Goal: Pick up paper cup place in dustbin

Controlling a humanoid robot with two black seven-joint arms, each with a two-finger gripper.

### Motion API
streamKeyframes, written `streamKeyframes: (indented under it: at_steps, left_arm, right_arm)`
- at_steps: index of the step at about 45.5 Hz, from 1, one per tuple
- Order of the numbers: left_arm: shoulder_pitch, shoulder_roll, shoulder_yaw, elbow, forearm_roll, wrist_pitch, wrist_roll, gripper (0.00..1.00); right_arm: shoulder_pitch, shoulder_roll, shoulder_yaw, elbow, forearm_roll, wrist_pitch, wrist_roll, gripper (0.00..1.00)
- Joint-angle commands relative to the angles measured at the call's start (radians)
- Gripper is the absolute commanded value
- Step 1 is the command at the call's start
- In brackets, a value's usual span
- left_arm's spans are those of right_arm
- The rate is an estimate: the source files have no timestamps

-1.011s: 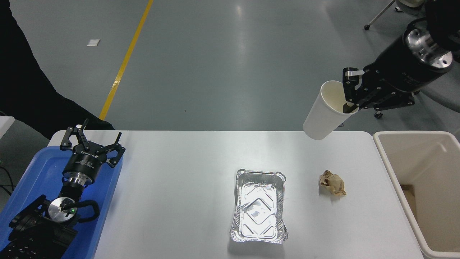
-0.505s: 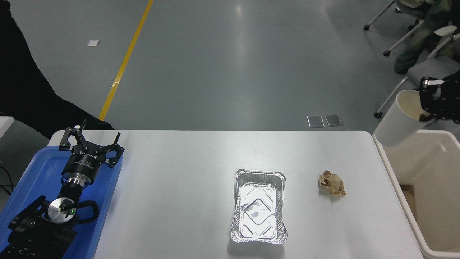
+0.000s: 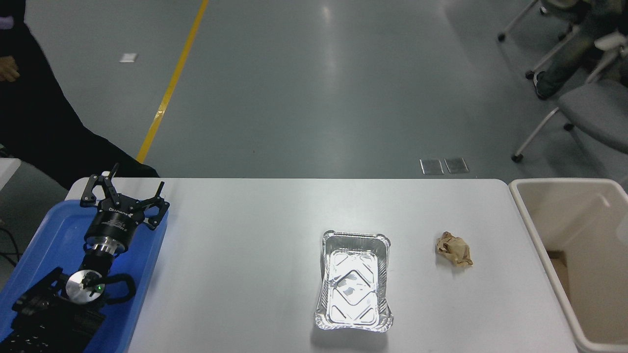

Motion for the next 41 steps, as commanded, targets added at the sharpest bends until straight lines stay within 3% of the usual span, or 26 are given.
streamKeyframes:
  at_steps: [1,24,41]
  left_arm:
    - [0.000,0.000,0.000,0.000,-0.001,0.000,0.000,0.99]
    - [0.000,0.000,-0.001,0.000,-0.001,0.000,0.000,0.99]
    - [0.000,0.000,-0.001,0.000,-0.001,0.000,-0.001,0.99]
  right_arm:
    - [-0.380,0.020,0.227,-0.240,-0.001,-0.142,-0.009,0.00]
    - [-0.822,0.204,0.543,-0.800,-0.018,-0.153,-0.003,0.00]
    - [-0.882,0.263,0.582,-0.886,-0.018,-0.156,-0.001,0.00]
